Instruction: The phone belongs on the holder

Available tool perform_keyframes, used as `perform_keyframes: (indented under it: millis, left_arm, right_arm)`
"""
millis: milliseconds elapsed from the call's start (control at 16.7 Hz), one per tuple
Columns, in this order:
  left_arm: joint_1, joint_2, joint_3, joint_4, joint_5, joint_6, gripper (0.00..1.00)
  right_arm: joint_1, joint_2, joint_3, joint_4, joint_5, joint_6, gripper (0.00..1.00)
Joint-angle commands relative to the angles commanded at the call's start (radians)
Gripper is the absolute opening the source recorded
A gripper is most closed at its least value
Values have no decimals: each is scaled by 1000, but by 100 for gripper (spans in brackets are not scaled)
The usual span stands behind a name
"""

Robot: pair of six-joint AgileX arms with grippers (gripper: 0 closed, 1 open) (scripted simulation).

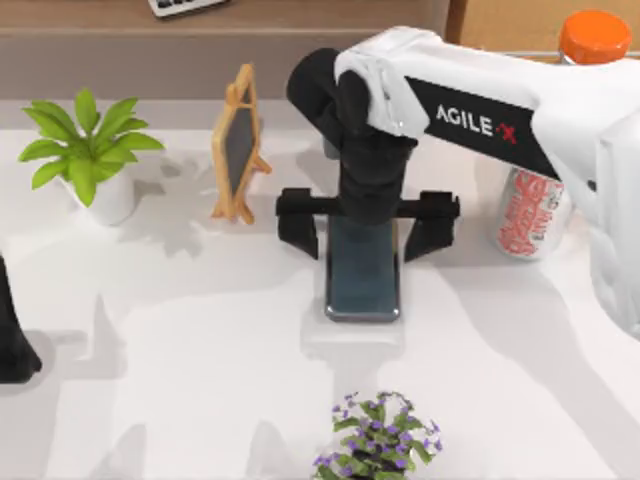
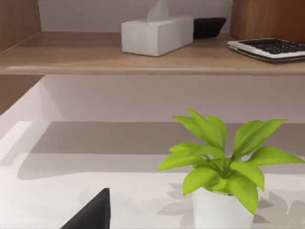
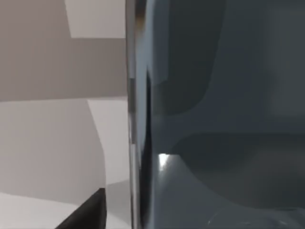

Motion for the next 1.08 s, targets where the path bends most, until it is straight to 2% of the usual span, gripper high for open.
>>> perform_keyframes:
  millis: [780, 1080]
  left_arm:
    - [0, 0, 0, 0, 0, 0, 100]
    - [0, 0, 0, 0, 0, 0, 100]
  right_arm:
    - [0, 0, 0, 0, 0, 0, 2]
    - [0, 0, 0, 0, 0, 0, 0]
